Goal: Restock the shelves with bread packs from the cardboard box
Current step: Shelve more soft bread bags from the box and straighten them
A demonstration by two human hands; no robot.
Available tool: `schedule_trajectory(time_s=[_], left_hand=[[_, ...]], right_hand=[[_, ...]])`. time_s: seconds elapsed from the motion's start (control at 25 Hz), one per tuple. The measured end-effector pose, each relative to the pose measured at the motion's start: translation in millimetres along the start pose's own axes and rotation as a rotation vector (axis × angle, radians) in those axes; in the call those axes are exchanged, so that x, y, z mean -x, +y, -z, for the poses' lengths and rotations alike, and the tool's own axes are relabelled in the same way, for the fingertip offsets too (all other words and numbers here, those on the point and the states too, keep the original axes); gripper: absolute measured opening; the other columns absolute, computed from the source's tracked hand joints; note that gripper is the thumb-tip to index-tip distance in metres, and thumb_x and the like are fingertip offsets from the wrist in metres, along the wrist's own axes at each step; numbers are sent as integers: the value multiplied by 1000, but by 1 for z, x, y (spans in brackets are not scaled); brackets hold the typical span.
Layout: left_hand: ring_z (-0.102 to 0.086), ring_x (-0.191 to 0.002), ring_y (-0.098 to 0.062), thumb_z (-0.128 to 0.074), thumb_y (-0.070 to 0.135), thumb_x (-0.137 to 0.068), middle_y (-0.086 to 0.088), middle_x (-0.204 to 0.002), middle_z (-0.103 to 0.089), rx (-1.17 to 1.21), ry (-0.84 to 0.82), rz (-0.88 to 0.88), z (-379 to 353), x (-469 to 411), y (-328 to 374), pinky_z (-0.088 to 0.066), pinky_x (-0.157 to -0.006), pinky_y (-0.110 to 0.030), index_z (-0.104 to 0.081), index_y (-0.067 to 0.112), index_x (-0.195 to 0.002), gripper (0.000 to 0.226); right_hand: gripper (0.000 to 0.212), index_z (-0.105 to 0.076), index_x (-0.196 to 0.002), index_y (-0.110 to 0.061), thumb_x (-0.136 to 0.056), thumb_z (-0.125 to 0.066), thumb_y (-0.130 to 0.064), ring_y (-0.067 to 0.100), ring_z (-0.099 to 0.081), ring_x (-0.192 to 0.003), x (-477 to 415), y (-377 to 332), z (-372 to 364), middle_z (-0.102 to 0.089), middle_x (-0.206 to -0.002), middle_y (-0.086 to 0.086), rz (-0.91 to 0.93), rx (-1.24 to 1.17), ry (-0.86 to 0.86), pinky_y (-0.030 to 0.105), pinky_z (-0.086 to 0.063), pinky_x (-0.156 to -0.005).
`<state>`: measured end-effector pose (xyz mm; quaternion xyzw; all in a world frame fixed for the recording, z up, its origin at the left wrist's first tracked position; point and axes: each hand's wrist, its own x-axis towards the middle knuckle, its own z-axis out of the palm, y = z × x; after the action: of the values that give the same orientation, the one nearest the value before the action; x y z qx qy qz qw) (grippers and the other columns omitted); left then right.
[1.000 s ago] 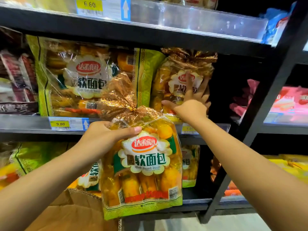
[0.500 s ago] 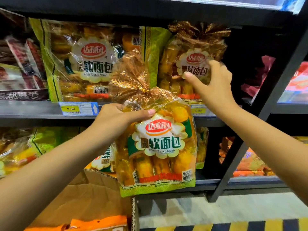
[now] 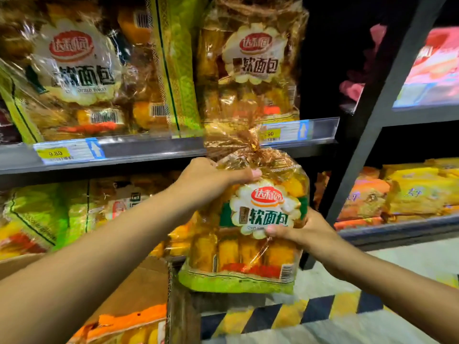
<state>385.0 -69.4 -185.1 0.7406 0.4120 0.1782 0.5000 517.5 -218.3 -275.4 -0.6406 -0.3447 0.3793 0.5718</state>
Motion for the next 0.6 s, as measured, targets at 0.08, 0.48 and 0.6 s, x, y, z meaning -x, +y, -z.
schedule_trajectory(time_s=[0.08, 0.48, 0.6], left_hand=[[-66, -81, -12, -88, 52, -53, 1, -93, -73, -25, -109, 83, -15, -14, -10, -54, -68, -22, -71, 15, -91, 56], [-56, -106, -21, -90, 37, -58, -5, -121, -57, -19, 154, 115, -48, -43, -58, -48, -82, -32, -42, 5, -130, 92], [-51, -97, -21, -87, 40, -63, -2, -98, -53, -8, 278, 108, -54, -57, -62, -44, -77, -35, -46, 3, -114, 76]], right_hand=[[55, -63, -115, -17, -63, -82, -12, 12, -73, -88, -5, 17, 13, -77, -98, -3, -50, -29, 45, 23, -58, -65], [53, -69, -104, -19, -58, -89, -36, 16, -74, -81, -64, 41, 30, -77, -92, -2, -78, 6, 231, 38, -60, -79], [68, -69, -101, -20, -44, -89, -50, 16, -74, -84, -88, 40, 24, -76, -93, -2, -32, 29, 285, 42, -59, -82]])
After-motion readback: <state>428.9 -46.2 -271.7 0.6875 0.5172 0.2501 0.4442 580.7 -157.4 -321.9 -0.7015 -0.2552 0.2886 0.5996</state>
